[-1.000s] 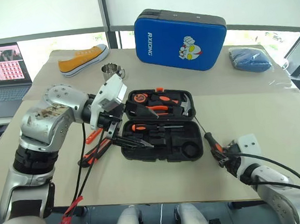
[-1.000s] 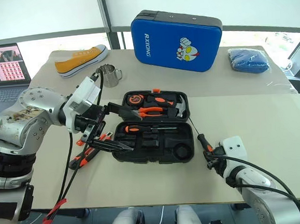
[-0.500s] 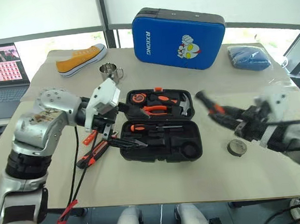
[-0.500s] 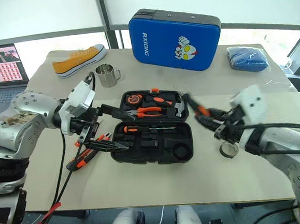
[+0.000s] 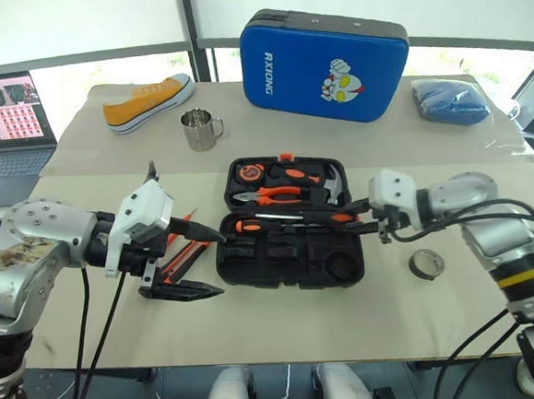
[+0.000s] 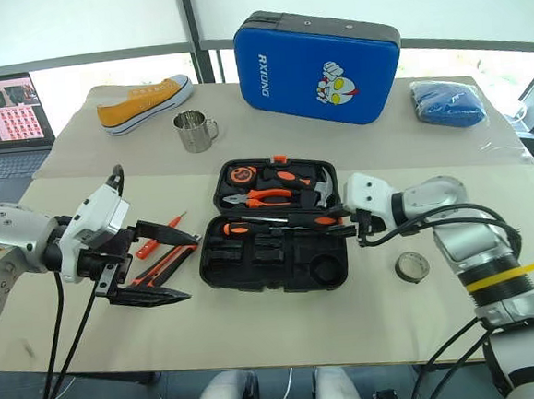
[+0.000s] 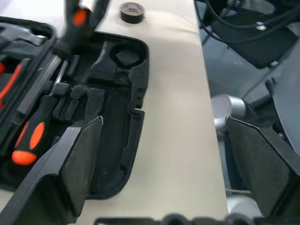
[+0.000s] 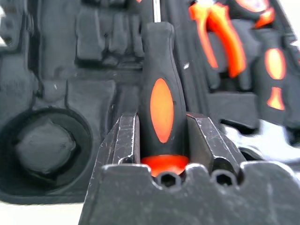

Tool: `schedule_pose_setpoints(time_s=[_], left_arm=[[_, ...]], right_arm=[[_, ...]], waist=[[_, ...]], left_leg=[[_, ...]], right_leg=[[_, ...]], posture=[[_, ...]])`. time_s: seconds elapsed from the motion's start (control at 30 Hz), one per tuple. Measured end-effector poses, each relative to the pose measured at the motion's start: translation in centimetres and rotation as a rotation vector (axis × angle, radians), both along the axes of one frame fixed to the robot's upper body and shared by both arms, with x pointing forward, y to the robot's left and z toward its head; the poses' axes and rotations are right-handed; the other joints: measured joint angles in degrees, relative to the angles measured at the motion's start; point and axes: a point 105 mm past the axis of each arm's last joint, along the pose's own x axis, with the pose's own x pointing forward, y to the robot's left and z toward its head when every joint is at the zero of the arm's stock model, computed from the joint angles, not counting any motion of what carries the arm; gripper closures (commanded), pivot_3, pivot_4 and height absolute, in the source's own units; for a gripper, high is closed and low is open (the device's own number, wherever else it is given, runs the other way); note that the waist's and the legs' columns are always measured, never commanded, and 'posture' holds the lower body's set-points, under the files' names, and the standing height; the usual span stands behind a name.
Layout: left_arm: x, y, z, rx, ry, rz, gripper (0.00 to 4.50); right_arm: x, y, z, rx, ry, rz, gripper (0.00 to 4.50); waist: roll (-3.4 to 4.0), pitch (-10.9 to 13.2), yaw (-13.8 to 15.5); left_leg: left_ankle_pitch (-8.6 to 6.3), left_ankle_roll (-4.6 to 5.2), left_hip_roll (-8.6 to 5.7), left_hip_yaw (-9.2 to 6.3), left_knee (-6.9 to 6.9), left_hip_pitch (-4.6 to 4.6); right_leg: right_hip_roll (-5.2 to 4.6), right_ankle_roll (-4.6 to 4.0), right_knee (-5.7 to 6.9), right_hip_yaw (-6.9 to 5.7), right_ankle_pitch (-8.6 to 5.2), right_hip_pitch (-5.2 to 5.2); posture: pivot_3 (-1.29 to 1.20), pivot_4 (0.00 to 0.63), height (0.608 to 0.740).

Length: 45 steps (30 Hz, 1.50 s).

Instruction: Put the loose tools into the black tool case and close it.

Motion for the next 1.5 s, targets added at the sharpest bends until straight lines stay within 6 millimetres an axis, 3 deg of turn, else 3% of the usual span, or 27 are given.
schedule_pose_setpoints(time_s=[0.3,0.57,0.63,0.83,1.07,1.1,1.17,1.4,1.47,1.5], left_arm=[[1.3,0.7,0.5,-0.027,-0.046,0.109,0.00],[1.9,0.4,1.2,-0.040,-0.070,0.108,0.00],[1.9,0.2,1.1,-0.038,-0.065,0.099,0.00],[1.9,0.2,1.0,-0.038,-0.069,0.093,0.00],[2.3,0.4,0.7,-0.026,-0.071,0.099,0.00],[2.3,0.3,0.7,-0.025,-0.075,0.096,0.00],[2.4,0.3,0.7,-0.024,-0.075,0.096,0.00],[2.4,0.2,0.5,-0.018,-0.074,0.089,0.00],[2.4,0.2,0.6,-0.018,-0.076,0.088,0.00],[2.4,0.2,0.6,-0.018,-0.077,0.088,0.00]], right_arm=[[-0.9,0.1,-1.3,-0.010,0.014,0.034,3.46],[-0.4,0.2,-1.5,-0.032,-0.007,0.028,3.46],[-0.5,0.2,-1.6,-0.037,-0.004,0.030,2.46],[-0.7,0.5,-0.3,-0.032,-0.044,0.047,0.52],[-1.2,2.3,2.4,0.104,0.023,0.056,0.52],[-1.1,2.8,2.7,0.126,0.028,0.051,1.04],[-0.9,3.2,2.5,0.152,0.040,0.032,1.51],[-0.4,4.3,0.9,0.172,0.094,-0.005,3.95],[-0.2,4.3,0.4,0.172,0.103,-0.017,4.47],[-0.1,4.3,0.2,0.171,0.108,-0.023,4.47]], waist=[[0.06,0.0,-0.3],[0.05,0.0,-0.3],[0.05,0.0,-0.3],[0.05,0.0,-0.3],[0.06,0.0,-0.3],[0.06,0.0,-0.3],[0.05,0.0,-0.3],[0.05,0.0,-0.2],[0.06,0.0,-0.3],[0.06,0.0,-0.3]], left_leg=[[0.00,0.00,0.00,0.01,-0.03,0.03],[0.01,-0.02,-0.02,0.02,-0.02,0.06],[0.01,-0.02,-0.01,0.01,-0.03,0.06],[0.01,-0.02,-0.01,0.00,-0.04,0.06],[0.01,-0.02,0.00,0.00,-0.04,0.06],[0.01,-0.02,-0.01,-0.01,-0.04,0.06],[0.01,-0.02,-0.02,-0.01,-0.04,0.06],[0.01,-0.02,-0.02,0.01,-0.03,0.05],[0.01,-0.02,-0.02,0.01,-0.04,0.05],[0.01,-0.02,-0.02,0.01,-0.04,0.05]], right_leg=[[0.02,-0.02,0.07,0.01,0.01,-0.03],[0.03,-0.02,0.08,0.01,0.01,0.00],[0.04,-0.02,0.08,0.01,0.01,0.00],[0.04,-0.02,0.08,0.00,0.01,-0.01],[0.05,-0.03,0.10,0.00,0.01,-0.01],[0.06,-0.03,0.10,-0.01,0.01,-0.01],[0.06,-0.03,0.10,-0.01,0.01,-0.02],[0.04,-0.03,0.10,-0.01,0.01,-0.02],[0.05,-0.03,0.10,-0.01,0.01,-0.03],[0.05,-0.03,0.11,-0.01,0.01,-0.03]], posture=[[0.00,0.150,0.739],[0.00,0.150,0.739],[0.00,0.150,0.739],[0.00,0.150,0.739],[0.00,0.150,0.739],[0.00,0.150,0.739],[0.00,0.150,0.739],[0.00,0.150,0.739],[0.00,0.150,0.739],[0.00,0.150,0.739]])
